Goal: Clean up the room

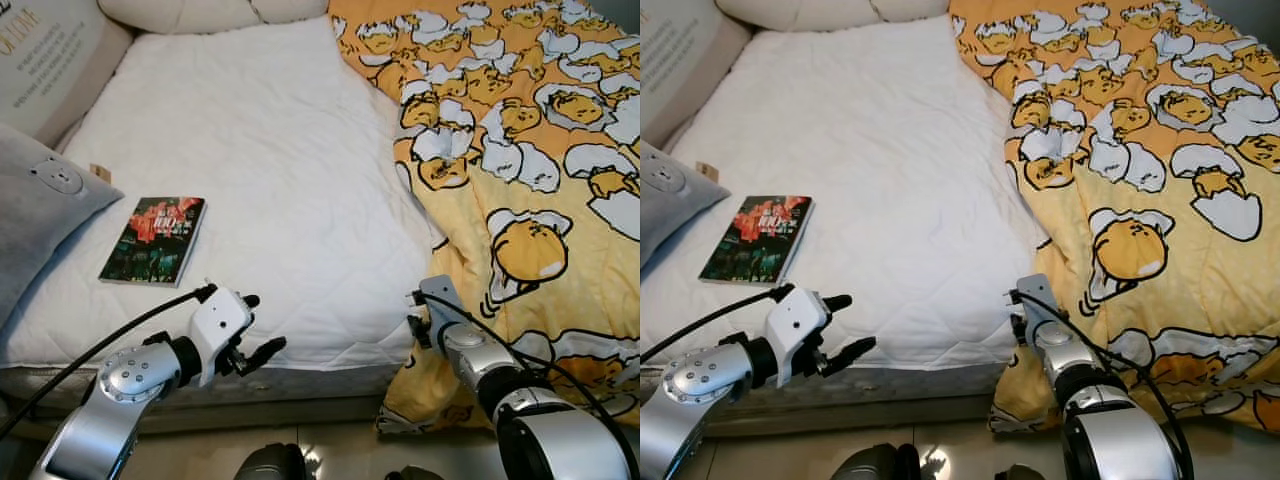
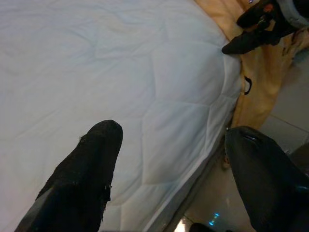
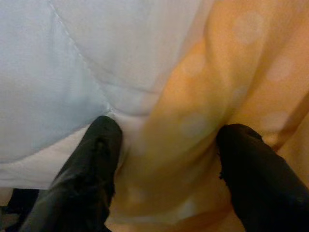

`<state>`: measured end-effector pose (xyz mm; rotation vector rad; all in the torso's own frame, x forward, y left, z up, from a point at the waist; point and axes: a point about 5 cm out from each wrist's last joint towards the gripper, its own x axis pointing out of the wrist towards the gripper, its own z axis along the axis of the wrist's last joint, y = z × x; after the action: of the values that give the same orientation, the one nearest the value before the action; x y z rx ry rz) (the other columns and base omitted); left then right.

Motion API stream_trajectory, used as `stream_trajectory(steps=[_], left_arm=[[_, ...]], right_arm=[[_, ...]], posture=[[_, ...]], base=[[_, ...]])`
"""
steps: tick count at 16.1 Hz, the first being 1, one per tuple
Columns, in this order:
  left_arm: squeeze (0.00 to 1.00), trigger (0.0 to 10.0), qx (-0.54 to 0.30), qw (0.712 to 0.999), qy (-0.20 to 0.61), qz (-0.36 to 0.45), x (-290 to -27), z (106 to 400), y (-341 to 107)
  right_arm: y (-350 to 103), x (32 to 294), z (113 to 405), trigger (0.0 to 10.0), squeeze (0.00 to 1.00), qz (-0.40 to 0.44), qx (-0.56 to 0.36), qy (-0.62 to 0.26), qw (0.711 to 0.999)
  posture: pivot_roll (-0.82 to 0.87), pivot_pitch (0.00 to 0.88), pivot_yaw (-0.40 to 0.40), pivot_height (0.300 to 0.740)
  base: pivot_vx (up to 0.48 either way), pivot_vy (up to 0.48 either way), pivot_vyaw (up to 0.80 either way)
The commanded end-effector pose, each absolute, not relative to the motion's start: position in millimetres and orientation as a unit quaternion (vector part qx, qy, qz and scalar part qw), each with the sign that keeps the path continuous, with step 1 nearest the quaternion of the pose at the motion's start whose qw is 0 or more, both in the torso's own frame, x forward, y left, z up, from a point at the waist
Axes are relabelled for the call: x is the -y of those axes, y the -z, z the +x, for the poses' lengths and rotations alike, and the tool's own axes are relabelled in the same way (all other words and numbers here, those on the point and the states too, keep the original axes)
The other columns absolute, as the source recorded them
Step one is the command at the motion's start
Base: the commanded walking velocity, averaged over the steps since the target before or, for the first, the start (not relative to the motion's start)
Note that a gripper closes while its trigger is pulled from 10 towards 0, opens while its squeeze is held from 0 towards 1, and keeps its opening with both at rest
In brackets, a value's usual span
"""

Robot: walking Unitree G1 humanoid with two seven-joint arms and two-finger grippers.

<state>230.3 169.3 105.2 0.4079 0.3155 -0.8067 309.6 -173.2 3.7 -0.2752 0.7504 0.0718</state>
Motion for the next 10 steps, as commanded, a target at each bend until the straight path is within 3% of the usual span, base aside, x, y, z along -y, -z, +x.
stream_trajectory(steps=[1, 10], left_arm=[[0.0, 10.0, -0.151, 0.885, 0.391, 0.203, -169.9, 229.0, -108.7], [0.0, 10.0, -0.176, 0.876, 0.411, 0.183, -169.0, 225.9, -105.4]], right_arm=[[1.3, 174.6, 304.9, 0.0, 0.0, -0.124, -0.38, -0.033, 0.916], [-3.2, 179.9, 308.9, 0.0, 0.0, -0.12, -0.37, -0.027, 0.921]], posture=[[0.12, 0.18, 0.08, 0.74], [0.12, 0.145, 0.073, 0.74]], base=[[0.0, 0.0, 0.0], [0.0, 0.0, 0.0]])
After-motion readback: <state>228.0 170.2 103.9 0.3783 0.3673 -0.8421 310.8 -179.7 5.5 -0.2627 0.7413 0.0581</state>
